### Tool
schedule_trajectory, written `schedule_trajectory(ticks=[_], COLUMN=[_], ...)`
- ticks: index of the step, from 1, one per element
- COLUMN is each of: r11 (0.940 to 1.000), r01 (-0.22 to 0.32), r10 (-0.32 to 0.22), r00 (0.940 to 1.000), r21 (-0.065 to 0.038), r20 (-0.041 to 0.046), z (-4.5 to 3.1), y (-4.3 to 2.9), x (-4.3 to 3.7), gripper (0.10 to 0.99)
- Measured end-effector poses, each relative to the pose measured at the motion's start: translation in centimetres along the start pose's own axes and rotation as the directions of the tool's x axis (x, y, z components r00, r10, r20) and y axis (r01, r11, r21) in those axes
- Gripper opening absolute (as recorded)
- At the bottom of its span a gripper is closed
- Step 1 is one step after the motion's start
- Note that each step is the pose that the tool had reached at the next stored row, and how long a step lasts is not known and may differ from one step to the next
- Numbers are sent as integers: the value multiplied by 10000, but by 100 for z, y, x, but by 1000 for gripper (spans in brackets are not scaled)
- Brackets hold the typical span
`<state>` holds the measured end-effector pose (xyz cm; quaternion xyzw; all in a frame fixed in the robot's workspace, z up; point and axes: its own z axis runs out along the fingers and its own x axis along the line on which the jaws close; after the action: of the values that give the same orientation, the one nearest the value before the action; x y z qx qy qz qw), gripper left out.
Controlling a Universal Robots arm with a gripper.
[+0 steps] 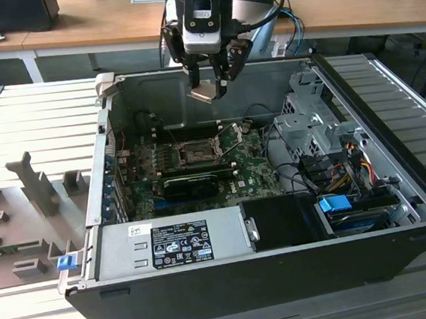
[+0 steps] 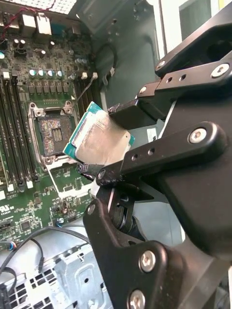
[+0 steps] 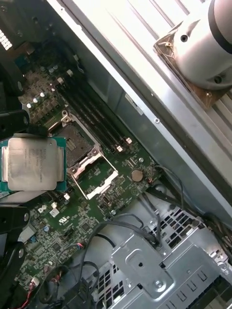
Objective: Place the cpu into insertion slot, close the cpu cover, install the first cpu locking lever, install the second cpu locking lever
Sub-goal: 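Place the cpu into insertion slot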
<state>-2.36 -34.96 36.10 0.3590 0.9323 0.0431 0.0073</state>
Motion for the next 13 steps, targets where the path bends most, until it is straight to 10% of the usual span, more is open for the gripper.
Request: schedule_trajectory(ticks=[13], r11=[9866], r01=[-1629], r10=[1629], r00=[9865], r21=[-28], r20=[142], z=[86], y=[-7], x=[-2], gripper=[529])
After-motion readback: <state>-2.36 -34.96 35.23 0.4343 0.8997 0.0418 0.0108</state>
